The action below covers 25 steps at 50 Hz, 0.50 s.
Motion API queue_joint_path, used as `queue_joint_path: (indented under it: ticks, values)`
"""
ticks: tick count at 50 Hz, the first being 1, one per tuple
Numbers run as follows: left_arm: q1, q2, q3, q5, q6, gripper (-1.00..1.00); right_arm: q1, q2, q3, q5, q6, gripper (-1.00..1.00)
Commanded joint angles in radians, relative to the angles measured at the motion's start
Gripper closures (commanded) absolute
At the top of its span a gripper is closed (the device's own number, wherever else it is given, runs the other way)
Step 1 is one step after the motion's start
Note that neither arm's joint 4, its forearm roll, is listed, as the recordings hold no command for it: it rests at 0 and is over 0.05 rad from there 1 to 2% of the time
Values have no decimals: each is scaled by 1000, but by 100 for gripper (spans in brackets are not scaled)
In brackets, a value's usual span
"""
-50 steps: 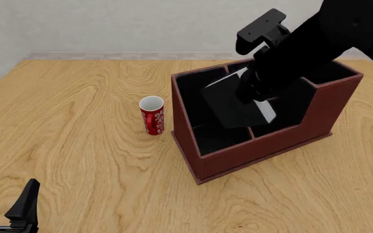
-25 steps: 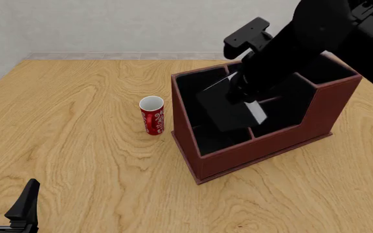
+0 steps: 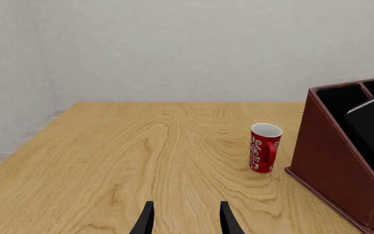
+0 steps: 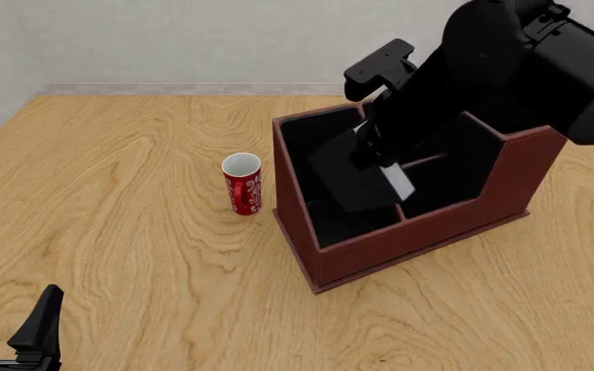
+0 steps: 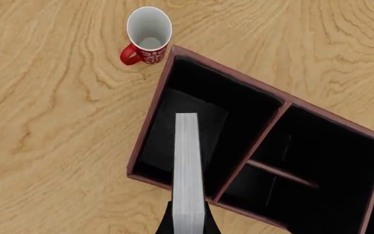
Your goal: Pick up the book and place it in the left compartment of the caddy.
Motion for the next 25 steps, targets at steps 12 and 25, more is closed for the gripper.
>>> queue_joint_path:
  ticks: [12,25]
  values:
    - [0,0,0,0,0,-100,8,22,46,-67,38,100]
    - [0,0,0,0,0,-100,9,44,76,-109,50,100]
